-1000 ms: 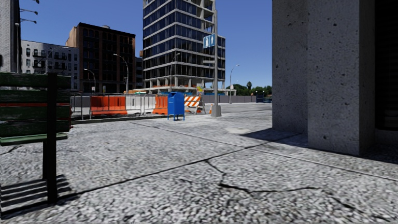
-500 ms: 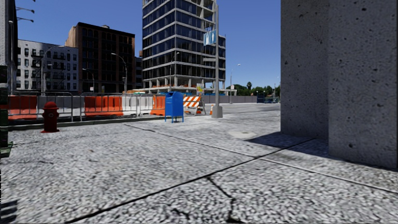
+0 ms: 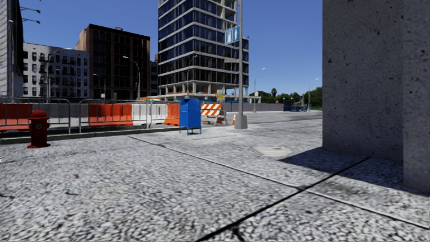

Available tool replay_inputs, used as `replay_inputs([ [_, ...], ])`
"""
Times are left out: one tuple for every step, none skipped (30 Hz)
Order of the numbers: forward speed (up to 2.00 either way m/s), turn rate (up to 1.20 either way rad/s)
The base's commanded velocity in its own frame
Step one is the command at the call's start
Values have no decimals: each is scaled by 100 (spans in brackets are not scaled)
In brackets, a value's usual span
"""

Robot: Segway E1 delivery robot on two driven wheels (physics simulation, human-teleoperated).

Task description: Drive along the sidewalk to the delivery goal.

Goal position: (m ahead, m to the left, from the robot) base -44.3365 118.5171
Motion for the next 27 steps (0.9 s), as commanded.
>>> replay_inputs([
  [126,39],
  [126,39],
  [127,39],
  [127,40],
  [127,40],
  [127,40],
  [127,40],
  [127,44],
  [127,52],
  [127,55],
  [128,55],
  [128,55],
  [128,55],
  [128,55],
  [128,55],
  [130,55],
  [131,55],
  [132,56],
  [133,58],
  [133,60],
  [133,60],
  [133,65],
  [133,66],
  [133,66],
  [133,67],
  [133,67],
  [133,67],
])
